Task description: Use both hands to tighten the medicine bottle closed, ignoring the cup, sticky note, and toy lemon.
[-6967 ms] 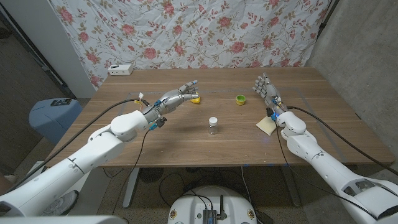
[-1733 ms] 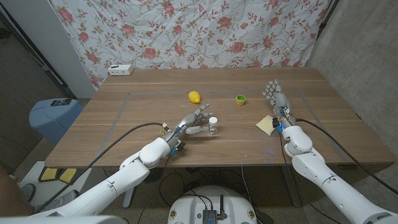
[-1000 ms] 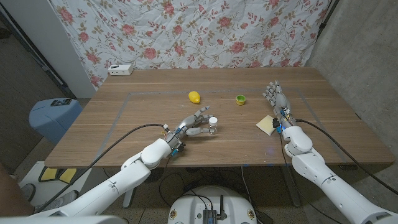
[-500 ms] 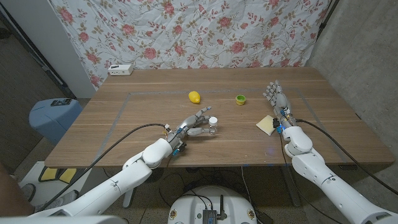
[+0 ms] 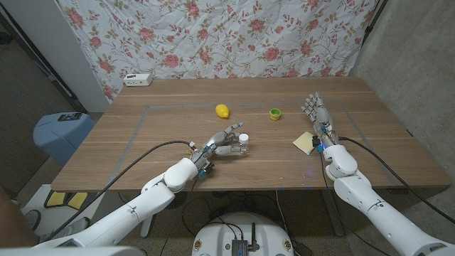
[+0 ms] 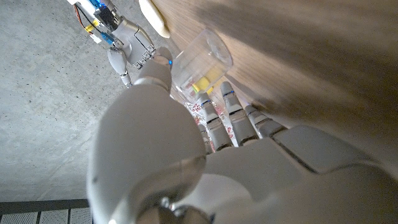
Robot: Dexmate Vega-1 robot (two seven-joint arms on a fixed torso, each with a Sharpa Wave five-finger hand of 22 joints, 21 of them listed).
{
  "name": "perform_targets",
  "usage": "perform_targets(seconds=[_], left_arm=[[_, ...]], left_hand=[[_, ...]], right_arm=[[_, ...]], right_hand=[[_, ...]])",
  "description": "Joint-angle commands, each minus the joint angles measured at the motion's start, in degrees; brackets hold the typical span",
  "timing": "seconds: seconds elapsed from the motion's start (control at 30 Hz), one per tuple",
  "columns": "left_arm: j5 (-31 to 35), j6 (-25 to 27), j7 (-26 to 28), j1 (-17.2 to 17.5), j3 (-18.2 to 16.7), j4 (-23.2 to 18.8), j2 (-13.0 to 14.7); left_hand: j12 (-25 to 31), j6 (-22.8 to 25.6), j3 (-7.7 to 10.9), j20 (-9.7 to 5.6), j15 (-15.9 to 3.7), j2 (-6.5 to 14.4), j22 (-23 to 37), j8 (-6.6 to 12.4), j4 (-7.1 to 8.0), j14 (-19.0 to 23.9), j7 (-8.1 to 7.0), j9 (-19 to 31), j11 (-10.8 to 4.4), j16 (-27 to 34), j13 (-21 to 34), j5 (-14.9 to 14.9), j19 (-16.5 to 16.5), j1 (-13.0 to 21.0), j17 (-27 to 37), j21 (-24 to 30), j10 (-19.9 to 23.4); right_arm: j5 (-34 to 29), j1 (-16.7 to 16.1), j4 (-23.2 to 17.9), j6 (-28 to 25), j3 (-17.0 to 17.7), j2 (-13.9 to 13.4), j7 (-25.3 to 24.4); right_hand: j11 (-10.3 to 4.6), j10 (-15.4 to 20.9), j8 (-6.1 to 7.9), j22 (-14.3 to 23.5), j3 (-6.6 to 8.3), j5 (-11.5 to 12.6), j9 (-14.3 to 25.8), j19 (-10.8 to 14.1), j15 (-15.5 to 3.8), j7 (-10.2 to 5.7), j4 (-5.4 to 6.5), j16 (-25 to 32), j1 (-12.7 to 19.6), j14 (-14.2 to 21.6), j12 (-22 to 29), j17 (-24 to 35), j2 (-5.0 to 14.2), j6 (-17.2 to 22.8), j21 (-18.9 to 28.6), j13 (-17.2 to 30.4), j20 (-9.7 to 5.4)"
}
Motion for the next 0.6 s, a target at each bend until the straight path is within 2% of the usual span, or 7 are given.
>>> perform_targets(seconds=[0.03, 0.17, 0.27, 0.6], left_arm=[[0.5, 0.3, 0.9, 0.2, -0.1, -0.3, -0.2], [0.5, -0.1, 0.9, 0.0, 0.0, 0.2, -0.4], [0.5, 0.0, 0.9, -0.1, 0.0, 0.3, -0.5], [0.9, 0.0, 1.5, -0.1, -0.1, 0.4, -0.6]], left_hand=[[0.1, 1.5, -0.42, -7.09, -9.07, 0.3, 0.2, 0.22, 0.01, 1.9, 1.85, 0.2, 0.06, 0.6, 0.0, -0.6, 1.2, 1.3, 0.1, 0.3, 1.7], [0.2, 2.7, -0.48, -7.65, -9.27, 1.0, 0.2, 0.13, -0.02, 3.7, 3.22, 0.2, 0.17, 0.7, 0.0, -1.3, 2.3, 2.3, 0.2, 0.4, 3.8], [0.1, 3.3, -0.54, -7.89, -9.26, 1.1, 0.2, 0.12, -0.08, 4.4, 3.64, 0.2, 0.19, 0.7, 0.0, -1.5, 2.7, 2.6, 0.2, 0.5, 4.2], [0.0, 5.7, -0.79, -8.54, -9.48, 2.0, 0.3, 0.08, -0.14, 7.4, 6.39, 0.2, 0.42, 0.8, 0.1, -2.6, 4.1, 4.2, 0.2, 0.4, 7.2]], right_arm=[[0.0, -0.2, 0.0, 0.4, 0.1, 0.1, -0.1], [-0.1, -0.2, 0.1, 0.5, 0.1, 0.1, -0.1], [-0.2, -0.2, 0.0, 0.4, 0.1, 0.1, -0.3], [-0.2, -0.5, 0.0, 0.6, 0.2, 0.3, -0.6]], right_hand=[[-0.01, 0.2, 0.12, 0.2, 0.28, 0.4, 0.1, 0.3, -0.22, -0.23, -0.01, -0.1, -0.1, 0.2, 0.2, 0.1, 0.05, 0.3, 0.2, 0.1, -0.65], [-0.03, 0.2, 0.12, 0.2, 0.3, 0.4, 0.1, 0.3, -0.24, -0.26, -0.01, -0.1, -0.2, 0.2, 0.2, 0.1, 0.05, 0.3, 0.2, 0.1, -0.66], [-0.05, 0.2, 0.13, 0.2, 0.32, 0.4, 0.1, 0.3, -0.23, -0.25, -0.01, -0.1, -0.2, 0.2, 0.2, 0.1, 0.05, 0.3, 0.2, 0.1, -0.66], [-0.09, 0.2, 0.14, 0.3, 0.38, 0.4, 0.1, 0.3, -0.22, -0.29, -0.03, -0.1, -0.2, 0.2, 0.2, 0.1, 0.03, 0.4, 0.2, 0.1, -0.66]])
